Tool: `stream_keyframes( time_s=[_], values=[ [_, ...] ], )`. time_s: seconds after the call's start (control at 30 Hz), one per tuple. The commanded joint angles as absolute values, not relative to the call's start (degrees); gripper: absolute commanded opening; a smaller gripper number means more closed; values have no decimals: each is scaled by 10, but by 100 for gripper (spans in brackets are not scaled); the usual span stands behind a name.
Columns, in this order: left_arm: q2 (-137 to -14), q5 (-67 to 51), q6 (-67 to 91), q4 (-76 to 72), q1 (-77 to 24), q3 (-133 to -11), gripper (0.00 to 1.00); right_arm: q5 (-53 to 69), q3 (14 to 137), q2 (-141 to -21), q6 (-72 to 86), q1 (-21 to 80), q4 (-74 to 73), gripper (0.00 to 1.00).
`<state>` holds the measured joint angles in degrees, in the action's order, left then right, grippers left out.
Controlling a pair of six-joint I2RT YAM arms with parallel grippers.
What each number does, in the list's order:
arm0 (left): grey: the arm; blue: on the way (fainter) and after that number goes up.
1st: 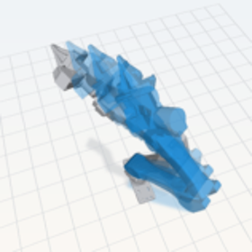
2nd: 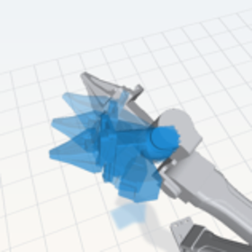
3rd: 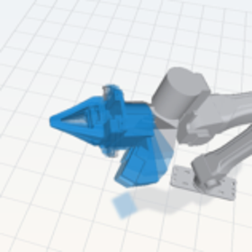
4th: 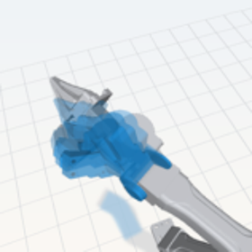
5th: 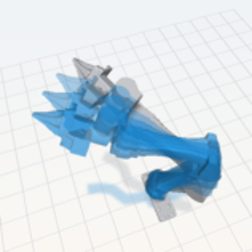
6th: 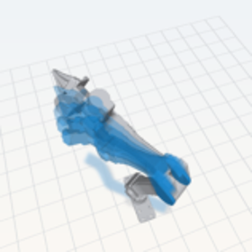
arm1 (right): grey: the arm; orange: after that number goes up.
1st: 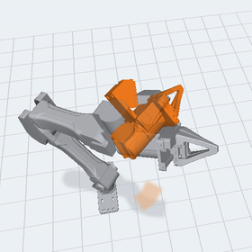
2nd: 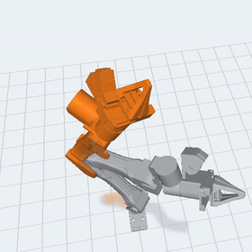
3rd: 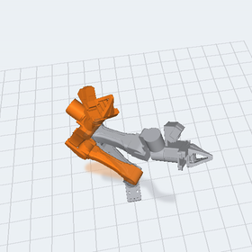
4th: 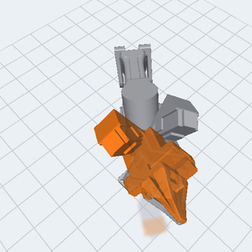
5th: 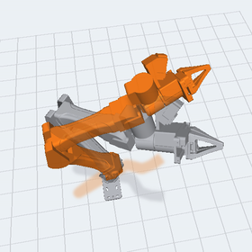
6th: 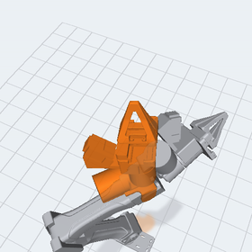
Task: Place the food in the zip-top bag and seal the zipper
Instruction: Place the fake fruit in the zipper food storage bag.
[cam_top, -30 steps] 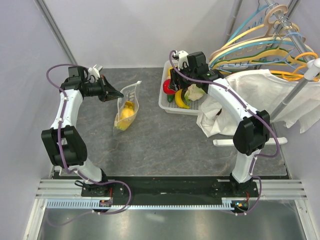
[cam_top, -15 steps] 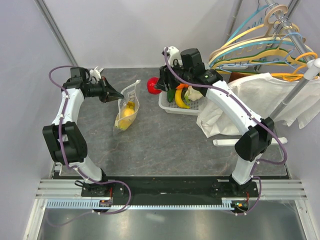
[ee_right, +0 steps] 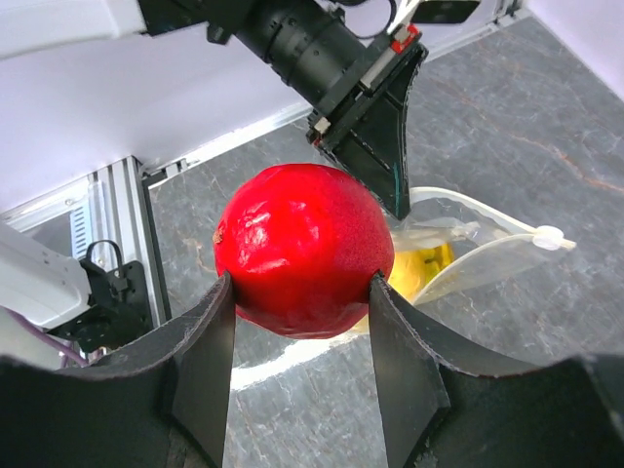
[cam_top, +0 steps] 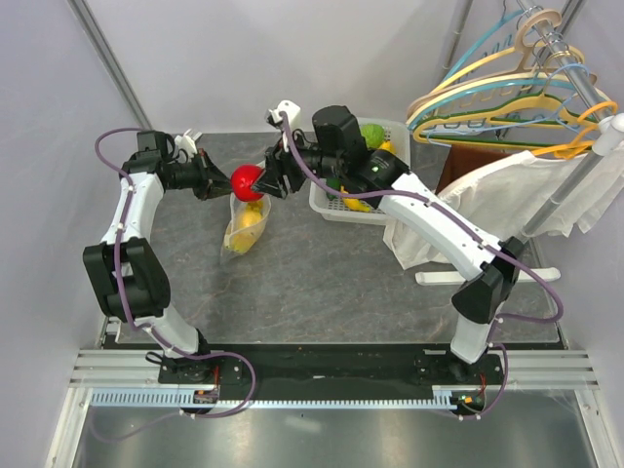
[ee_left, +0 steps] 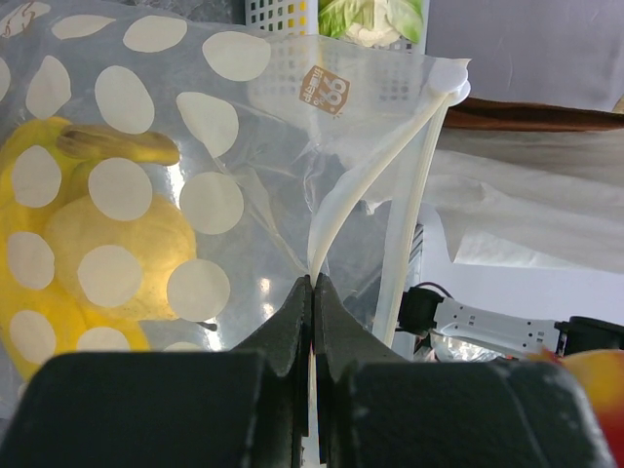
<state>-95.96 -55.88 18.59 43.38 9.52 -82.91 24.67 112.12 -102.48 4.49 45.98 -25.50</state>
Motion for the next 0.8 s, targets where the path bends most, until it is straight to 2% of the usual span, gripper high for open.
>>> stream_keyframes(
  time_s=[0.0,0.3,0.53,0.6,0.77],
  values=[
    [-933,-575,189,432,97,-843,2,226,1129,-1065,45,463,-229,32],
    [-926,-589,192,434,97,-843,2,169,1096,-1106,19,463,-228,31],
    [-923,-591,193,437,97,-844,2,24,1111,-1117,33,467,-245,31],
    [-924,-594,194,436,97,-844,2,-11,1116,-1119,35,470,-251,35],
    [-929,-602,196,436,97,-848,2,-14,1119,-1137,47,478,-255,36]
  ],
)
